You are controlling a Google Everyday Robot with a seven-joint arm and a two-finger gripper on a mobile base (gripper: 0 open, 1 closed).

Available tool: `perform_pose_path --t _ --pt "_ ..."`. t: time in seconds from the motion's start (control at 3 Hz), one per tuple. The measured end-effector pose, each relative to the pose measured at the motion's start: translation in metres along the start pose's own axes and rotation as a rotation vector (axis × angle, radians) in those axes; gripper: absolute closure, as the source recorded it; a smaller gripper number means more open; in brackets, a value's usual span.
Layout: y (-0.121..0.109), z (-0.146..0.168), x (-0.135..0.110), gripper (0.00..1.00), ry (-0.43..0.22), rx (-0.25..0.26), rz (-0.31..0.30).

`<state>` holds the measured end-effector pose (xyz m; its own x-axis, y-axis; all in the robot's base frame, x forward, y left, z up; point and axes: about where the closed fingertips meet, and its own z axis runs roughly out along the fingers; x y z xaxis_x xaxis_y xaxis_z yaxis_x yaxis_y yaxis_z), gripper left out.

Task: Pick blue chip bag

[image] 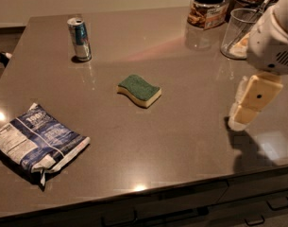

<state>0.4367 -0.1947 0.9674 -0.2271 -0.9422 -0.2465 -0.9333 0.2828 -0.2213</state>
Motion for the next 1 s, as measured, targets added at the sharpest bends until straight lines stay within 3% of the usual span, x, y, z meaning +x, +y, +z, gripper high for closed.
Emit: perform_pose_path --t 0.33,1.0 --pt "0.022 0.013 -0.032 0.0 -0.072 -0.025 0.005" --pt "0.09 0.046 -0.144 0.0 -0.285 -0.107 -0.054"
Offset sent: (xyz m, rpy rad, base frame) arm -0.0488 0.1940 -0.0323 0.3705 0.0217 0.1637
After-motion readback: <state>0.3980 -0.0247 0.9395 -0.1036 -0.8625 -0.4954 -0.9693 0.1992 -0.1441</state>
